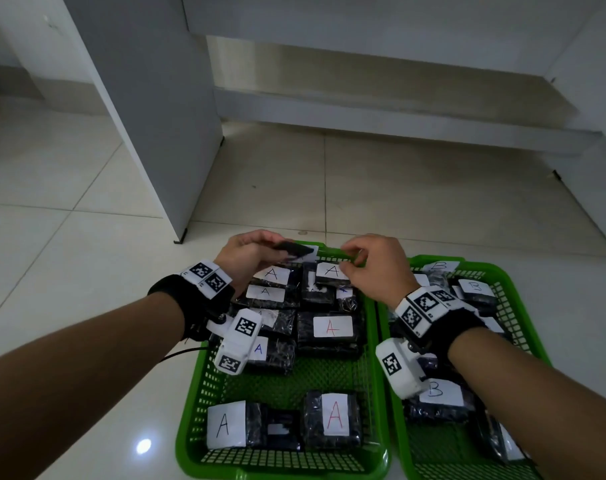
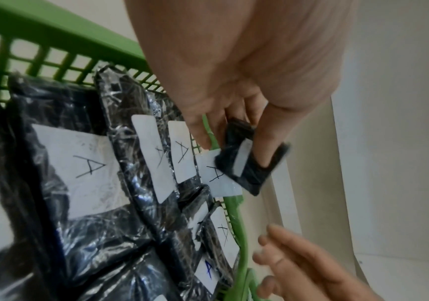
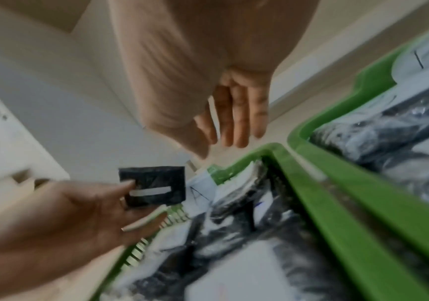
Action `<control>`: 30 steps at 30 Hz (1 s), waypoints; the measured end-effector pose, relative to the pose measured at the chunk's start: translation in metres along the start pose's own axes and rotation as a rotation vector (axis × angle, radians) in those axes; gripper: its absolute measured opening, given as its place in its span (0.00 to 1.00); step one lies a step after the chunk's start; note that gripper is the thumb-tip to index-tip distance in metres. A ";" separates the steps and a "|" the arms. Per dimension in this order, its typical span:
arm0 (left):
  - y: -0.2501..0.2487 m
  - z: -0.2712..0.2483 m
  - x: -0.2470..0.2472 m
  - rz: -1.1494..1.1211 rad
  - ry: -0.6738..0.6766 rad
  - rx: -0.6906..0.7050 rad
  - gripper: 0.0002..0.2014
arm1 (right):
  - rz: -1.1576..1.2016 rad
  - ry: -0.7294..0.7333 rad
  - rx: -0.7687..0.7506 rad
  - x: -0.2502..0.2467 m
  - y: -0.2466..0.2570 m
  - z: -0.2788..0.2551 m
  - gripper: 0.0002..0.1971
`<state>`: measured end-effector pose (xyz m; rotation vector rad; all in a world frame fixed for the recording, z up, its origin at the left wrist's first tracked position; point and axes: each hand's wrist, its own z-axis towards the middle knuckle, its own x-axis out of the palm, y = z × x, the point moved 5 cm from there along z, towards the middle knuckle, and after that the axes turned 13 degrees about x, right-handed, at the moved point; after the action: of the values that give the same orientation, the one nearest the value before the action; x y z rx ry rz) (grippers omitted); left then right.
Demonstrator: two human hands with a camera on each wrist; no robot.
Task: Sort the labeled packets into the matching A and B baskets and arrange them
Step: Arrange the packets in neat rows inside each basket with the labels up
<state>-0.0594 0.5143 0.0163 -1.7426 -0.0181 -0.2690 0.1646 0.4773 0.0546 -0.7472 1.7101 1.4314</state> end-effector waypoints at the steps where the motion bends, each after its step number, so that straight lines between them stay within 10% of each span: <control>1: -0.003 -0.002 0.004 0.004 0.062 0.054 0.14 | 0.155 0.071 0.041 0.000 0.004 -0.003 0.18; 6: -0.007 -0.004 0.006 0.131 0.188 0.159 0.19 | 0.825 0.483 0.286 0.014 0.024 -0.016 0.32; 18: -0.010 -0.009 0.004 0.131 0.133 0.008 0.15 | 1.011 0.362 0.525 0.029 0.014 -0.013 0.24; 24: -0.007 0.007 -0.006 0.665 0.111 0.259 0.12 | -0.271 0.121 0.083 0.025 0.026 -0.003 0.22; 30: -0.007 0.013 0.003 1.236 0.257 0.485 0.14 | -0.395 0.143 0.021 0.030 0.011 -0.002 0.14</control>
<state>-0.0552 0.5278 0.0212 -0.9725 1.0534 0.4021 0.1394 0.4790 0.0356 -1.1265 1.5689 1.1074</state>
